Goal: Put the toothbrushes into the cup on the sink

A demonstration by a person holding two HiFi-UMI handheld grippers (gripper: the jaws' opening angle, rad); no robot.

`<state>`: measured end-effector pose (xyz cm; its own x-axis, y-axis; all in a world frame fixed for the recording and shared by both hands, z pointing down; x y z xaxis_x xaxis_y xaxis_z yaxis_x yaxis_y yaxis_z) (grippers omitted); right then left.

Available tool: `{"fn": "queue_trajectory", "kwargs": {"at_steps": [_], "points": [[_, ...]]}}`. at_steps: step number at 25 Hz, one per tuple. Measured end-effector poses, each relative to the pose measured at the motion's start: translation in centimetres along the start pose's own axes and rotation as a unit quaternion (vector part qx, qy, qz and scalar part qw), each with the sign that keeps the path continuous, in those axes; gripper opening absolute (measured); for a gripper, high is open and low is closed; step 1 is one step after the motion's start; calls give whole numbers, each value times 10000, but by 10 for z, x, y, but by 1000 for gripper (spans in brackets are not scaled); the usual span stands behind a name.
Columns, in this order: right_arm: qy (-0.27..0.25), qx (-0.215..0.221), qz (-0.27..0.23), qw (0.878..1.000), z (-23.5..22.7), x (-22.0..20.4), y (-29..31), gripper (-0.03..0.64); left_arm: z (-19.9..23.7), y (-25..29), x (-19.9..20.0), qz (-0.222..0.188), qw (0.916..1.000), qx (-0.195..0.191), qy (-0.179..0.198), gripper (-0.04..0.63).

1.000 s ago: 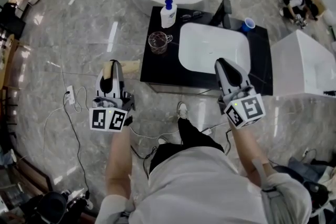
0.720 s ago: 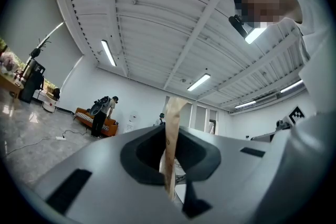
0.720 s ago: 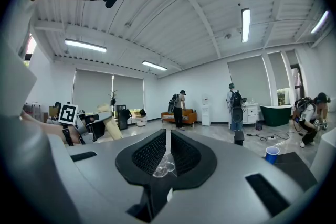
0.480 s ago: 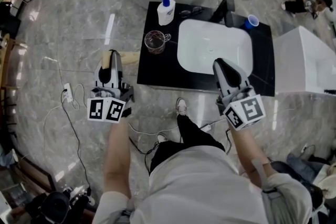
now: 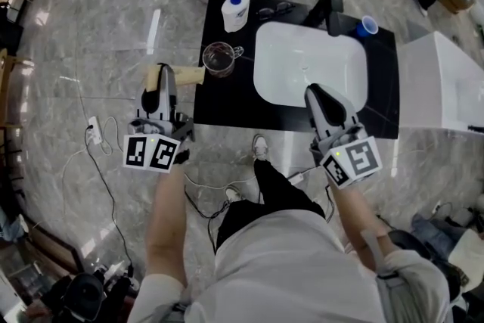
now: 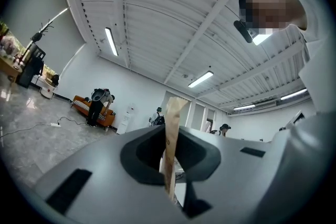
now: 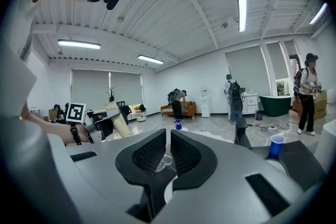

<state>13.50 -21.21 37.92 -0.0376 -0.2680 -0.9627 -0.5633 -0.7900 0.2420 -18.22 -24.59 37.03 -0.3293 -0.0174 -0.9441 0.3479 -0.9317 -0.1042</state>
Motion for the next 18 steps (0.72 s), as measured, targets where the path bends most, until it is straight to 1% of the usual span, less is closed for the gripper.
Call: {"fn": "queue_trajectory", "kwargs": {"at_steps": [5,12,18], "points": [[132,46,141,9998,-5,-13,15,51,8,15,-9,22,9998,3,-187,29],[203,70,219,9995,-13,-22,27,51,16,32,-19,-12,9993,8,-380,29],[257,98,274,9992,-20,-29,32,51,17,43,-32,20,9989,-1,-477,29]]}}
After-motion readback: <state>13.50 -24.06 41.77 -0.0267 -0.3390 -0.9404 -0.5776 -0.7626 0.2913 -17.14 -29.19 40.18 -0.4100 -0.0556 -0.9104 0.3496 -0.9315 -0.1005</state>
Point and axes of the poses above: the fingertips, and each gripper's own axes: y forward along the fingers, z to its left, x out of its top, the point moved 4 cm from there along -y, backward along the fingers, and after that the axes turned 4 degrees about z, right-handed, at the moved point
